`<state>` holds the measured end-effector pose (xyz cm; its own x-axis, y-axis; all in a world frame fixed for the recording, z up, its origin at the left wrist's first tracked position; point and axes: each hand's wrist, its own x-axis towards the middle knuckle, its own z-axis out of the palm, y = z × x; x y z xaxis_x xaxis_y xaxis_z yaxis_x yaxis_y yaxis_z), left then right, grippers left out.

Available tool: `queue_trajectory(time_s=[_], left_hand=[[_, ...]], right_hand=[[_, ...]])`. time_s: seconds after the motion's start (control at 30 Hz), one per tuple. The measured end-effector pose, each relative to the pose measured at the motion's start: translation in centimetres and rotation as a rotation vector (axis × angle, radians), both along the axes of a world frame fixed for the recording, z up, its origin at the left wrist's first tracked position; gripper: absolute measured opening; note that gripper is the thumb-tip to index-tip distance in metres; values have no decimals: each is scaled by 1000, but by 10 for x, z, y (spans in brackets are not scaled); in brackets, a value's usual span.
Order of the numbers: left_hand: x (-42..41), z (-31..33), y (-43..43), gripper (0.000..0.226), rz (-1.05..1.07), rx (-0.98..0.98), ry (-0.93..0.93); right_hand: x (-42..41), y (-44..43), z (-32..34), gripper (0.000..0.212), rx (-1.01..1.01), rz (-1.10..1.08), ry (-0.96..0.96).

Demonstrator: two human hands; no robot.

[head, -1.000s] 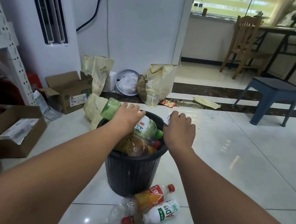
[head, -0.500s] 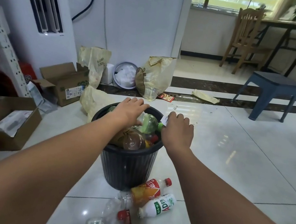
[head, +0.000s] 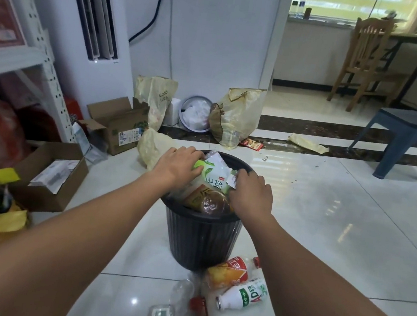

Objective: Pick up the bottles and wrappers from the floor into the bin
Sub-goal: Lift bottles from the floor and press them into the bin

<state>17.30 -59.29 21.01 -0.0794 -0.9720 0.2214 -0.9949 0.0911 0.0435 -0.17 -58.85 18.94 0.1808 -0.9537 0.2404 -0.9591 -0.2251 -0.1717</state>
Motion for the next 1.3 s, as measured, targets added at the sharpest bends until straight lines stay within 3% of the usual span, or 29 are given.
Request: queue_trajectory(time_s=[0.33, 0.63, 0.83, 1.3], left_hand=[[7, 3, -3, 32, -24, -75, 56], [7, 7, -5, 37, 3, -94, 94], [0, 13, 3, 45, 4, -62, 87], [-45, 29, 69, 49, -29, -16, 53]], right_hand=[[17, -14, -4, 31, 70, 10, 0], [28, -18, 0, 63, -33, 104, 101], [26, -9, 2, 51, -83, 112, 77], [-19, 58, 35, 56, -60, 93, 17]])
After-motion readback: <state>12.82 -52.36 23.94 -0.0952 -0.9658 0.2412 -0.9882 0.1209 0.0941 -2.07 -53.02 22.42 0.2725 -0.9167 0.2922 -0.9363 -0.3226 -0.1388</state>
